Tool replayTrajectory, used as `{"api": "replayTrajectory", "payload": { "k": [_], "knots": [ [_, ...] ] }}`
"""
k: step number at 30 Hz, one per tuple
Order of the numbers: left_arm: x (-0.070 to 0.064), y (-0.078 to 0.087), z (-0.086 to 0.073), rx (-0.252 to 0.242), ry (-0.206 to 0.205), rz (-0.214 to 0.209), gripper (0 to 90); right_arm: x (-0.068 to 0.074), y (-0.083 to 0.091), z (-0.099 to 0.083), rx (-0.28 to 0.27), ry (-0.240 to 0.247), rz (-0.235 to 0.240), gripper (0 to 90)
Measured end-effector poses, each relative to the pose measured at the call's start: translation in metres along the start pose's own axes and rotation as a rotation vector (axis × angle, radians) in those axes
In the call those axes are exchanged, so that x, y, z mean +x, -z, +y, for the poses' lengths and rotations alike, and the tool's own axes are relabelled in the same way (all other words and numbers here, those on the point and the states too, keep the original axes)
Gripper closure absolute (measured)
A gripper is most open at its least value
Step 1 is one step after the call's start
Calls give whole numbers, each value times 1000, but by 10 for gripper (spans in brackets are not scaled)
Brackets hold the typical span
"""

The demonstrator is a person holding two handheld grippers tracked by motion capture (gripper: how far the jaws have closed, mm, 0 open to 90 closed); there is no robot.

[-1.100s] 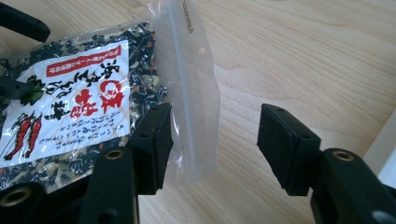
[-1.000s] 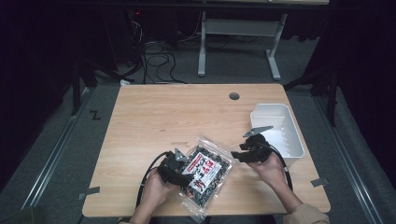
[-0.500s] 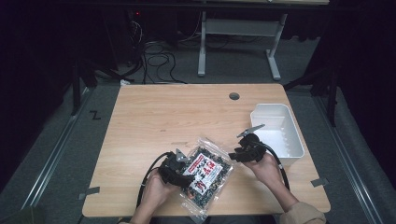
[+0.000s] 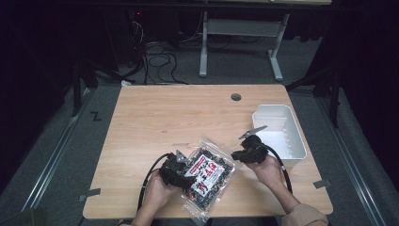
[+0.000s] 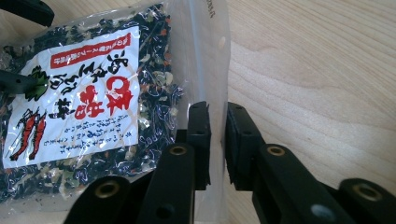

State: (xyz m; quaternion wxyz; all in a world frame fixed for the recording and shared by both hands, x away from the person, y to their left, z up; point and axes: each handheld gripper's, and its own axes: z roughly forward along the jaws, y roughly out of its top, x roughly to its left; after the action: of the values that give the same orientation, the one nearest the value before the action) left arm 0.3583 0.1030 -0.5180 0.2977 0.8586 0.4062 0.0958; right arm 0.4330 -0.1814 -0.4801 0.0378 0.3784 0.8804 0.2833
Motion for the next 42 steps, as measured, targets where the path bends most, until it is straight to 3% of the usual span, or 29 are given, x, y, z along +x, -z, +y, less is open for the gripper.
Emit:
{"api": "replayTrajectory", "payload": {
  "k": [6,10,22,42],
  "knots": [
    [0,-1,0,-9,8,5,260,1,2,0,-16,17,-5,900],
    [0,-1,0,-12,23,6,250,1,3,0,-26,42,-11,900],
    [1,-1,0,-22,36,18,242,2,11,4,-43,45,-16,900],
    [5,2,-2,-41,71,44,269,-5,46,13,-90,67,-62,900]
  ]
}}
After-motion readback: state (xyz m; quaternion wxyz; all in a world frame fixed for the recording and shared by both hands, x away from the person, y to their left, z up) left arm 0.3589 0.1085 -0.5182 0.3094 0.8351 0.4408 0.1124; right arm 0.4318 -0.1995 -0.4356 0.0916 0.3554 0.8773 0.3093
